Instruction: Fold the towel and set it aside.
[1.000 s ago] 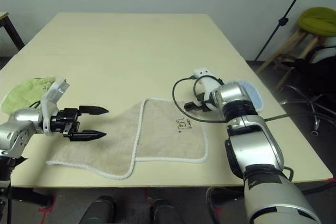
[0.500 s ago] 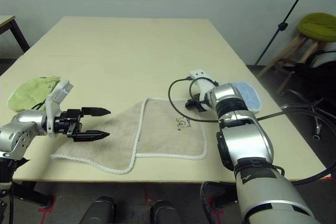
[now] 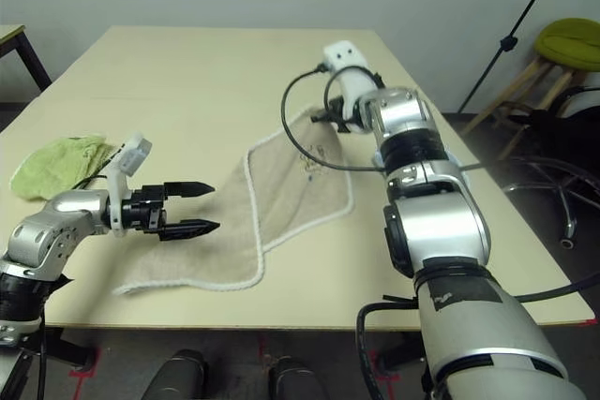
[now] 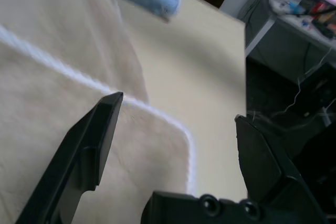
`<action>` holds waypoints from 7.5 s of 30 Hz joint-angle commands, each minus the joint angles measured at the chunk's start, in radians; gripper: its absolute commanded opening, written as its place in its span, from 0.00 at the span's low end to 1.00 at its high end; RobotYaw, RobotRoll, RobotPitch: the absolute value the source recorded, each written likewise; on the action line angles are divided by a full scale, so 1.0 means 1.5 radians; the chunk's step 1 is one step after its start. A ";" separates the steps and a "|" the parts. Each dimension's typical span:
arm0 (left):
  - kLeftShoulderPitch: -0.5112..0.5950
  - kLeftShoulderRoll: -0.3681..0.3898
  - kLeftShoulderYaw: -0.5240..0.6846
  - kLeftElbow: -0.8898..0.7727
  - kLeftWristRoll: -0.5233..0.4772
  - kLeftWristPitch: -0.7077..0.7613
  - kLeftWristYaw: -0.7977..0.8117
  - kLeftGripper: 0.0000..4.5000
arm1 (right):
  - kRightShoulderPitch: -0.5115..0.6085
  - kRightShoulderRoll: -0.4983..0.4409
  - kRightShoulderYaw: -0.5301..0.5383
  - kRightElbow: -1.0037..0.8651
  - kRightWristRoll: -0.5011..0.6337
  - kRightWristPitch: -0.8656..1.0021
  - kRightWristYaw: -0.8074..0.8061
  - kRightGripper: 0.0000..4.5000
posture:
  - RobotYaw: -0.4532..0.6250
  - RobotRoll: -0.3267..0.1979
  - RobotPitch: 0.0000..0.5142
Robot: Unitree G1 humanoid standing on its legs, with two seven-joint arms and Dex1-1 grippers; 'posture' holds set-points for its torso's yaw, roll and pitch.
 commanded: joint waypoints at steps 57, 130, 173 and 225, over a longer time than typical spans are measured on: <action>-0.139 -0.257 -0.051 0.067 0.214 0.083 0.225 0.00 | -0.032 0.020 -0.065 0.045 -0.002 -0.148 -0.084 0.00 | 0.56 0.62 0.08; 0.077 -0.019 -0.072 -0.041 0.341 -0.126 0.248 0.99 | 0.192 -0.119 -0.065 -0.336 0.071 -0.096 0.137 0.00 | 0.53 0.62 0.10; -0.125 0.065 0.017 0.189 0.306 -0.177 0.162 0.00 | 0.185 -0.104 -0.031 -0.213 0.048 -0.145 0.150 0.00 | 0.53 0.62 0.10; 0.136 0.389 0.114 -0.006 0.056 0.144 -0.150 0.00 | 0.529 -0.340 0.024 -0.360 0.122 -0.018 0.518 0.00 | 0.54 0.62 0.15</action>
